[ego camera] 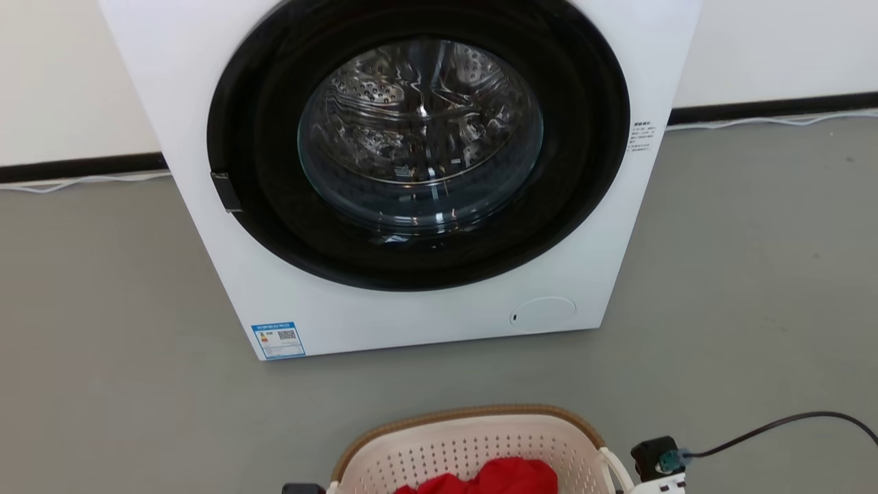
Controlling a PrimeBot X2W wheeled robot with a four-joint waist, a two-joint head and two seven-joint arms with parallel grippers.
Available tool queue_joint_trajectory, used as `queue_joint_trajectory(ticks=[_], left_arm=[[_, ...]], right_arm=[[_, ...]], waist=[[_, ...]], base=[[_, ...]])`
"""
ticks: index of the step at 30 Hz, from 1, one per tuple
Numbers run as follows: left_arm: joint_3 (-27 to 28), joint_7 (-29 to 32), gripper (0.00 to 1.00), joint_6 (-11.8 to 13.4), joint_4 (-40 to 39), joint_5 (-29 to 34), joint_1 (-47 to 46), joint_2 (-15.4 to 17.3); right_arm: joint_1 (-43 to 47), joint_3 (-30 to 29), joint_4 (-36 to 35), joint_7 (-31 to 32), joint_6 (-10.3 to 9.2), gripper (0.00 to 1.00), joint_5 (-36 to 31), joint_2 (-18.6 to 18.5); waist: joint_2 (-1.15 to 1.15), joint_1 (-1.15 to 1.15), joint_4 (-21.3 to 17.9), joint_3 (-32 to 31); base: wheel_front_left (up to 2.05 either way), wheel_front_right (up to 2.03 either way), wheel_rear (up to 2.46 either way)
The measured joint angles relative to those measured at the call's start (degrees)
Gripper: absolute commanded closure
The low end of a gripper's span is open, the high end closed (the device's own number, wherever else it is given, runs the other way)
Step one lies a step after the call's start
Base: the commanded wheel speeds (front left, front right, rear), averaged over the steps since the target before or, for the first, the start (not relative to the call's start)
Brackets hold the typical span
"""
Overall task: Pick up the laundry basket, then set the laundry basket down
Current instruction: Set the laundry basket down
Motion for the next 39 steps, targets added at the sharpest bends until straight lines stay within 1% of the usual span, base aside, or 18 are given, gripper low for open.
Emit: queue_joint_trajectory(ticks=[5,9,12,16,20,27,31,39], left_arm=[[0.34,-0.03,1.0,0.34,0.18,-0.1,-2.06,0.01],[1.76,-0.19,1.0,0.64,0.15,-0.33,-4.38,0.02],[3.94,-0.19,1.0,1.54,-1.13,0.24,-8.45,0.68],[7.37,-0.44,1.0,2.75,-4.39,3.04,-13.86,1.98],[10.69,-0.49,1.0,3.2,-7.61,6.25,-17.61,3.27],[15.0,-0.67,1.0,4.02,-10.2,11.46,-21.56,4.03],[17.8,-0.68,1.0,4.01,-11.72,14.35,-23.85,4.31],[22.12,-0.76,1.0,3.48,-12.88,19.23,-29.02,3.83]], right_arm=[[-2.13,-0.03,-0.1,-1.18,0.0,1.0,0.03,-0.03],[-4.32,-0.23,-0.4,-2.3,0.0,1.0,0.03,-0.09],[-7.61,-0.8,-0.54,-4.02,0.0,1.0,0.0,-0.22],[-14.03,-2.31,0.13,-6.78,0.0,1.0,-1.2,-0.26],[-19.92,-3.81,1.51,-9.39,0.05,1.0,-3.35,-0.22],[-26.57,-6.68,3.85,-12.38,0.14,1.0,-6.48,-0.1],[-30.1,-8.8,4.31,-13.15,0.14,1.0,-8.9,0.08],[-35.49,-15.26,3.85,-13.82,0.15,1.0,-15.51,-0.34]], waist=[[0.0,0.0,-0.23,2.04],[0.0,0.0,-0.37,4.04],[0.0,0.0,-0.4,6.93],[0.0,0.0,-0.28,11.86],[0.0,0.0,-0.04,17.52],[0.0,0.0,0.39,27.59],[0.0,0.0,0.56,32.9],[0.0,0.01,0.91,42.46]], base=[[0.0,0.0,0.0],[0.0,0.0,0.0],[0.0,0.0,0.0],[0.0,0.0,0.0],[0.0,0.0,0.0],[0.0,0.0,0.0],[0.0,0.0,0.0],[0.0,0.0,0.0]])
